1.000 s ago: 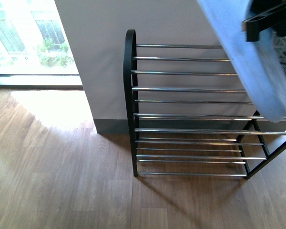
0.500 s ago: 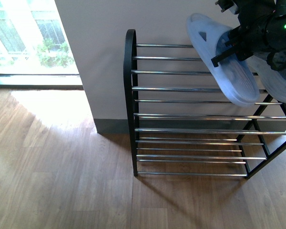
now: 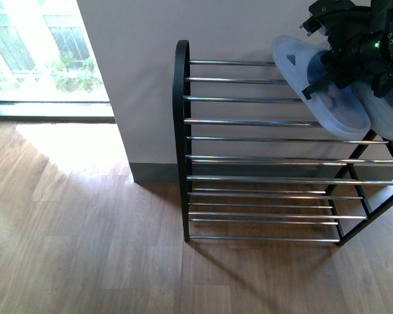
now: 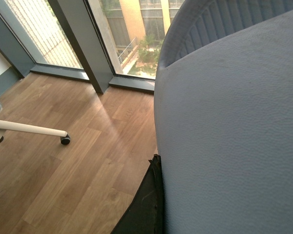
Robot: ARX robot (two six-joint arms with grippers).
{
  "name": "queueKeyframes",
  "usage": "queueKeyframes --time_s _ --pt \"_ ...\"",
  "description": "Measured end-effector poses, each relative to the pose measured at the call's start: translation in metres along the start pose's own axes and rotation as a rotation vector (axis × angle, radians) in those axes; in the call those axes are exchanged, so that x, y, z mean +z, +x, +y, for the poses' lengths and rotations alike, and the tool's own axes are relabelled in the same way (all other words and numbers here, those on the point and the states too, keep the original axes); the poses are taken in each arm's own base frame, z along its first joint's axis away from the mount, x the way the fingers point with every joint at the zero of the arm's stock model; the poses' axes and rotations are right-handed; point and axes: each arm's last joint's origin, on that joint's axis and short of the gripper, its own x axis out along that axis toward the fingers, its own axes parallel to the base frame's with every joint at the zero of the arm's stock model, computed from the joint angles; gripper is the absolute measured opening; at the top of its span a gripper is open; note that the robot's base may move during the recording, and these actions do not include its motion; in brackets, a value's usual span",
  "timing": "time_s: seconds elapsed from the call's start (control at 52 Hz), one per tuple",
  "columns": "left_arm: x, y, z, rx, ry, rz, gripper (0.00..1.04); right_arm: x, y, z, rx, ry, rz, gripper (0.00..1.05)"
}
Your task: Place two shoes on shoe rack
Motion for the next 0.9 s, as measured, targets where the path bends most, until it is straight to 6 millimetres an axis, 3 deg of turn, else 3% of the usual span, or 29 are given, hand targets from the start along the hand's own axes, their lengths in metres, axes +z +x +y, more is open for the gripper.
queueKeyframes --time_s 0.231,0.519,0.769,0.904 --pt "0.000 0.000 0.000 0.000 0.000 0.000 0.02 0.000 0.000 0.000 0.004 -0.018 0.017 0.01" --pt "0.000 0.000 0.000 0.001 0.000 0.000 0.02 0.007 -0.012 -0.008 0.041 0.114 0.040 0.36" --pt "0.000 0.000 0.000 0.000 0.000 0.000 0.02 0.016 -0.066 -0.032 0.119 0.333 0.058 0.67" --pt "0.000 0.000 0.000 0.001 0.000 0.000 0.02 0.024 -0.118 -0.061 0.148 0.466 -0.029 0.86"
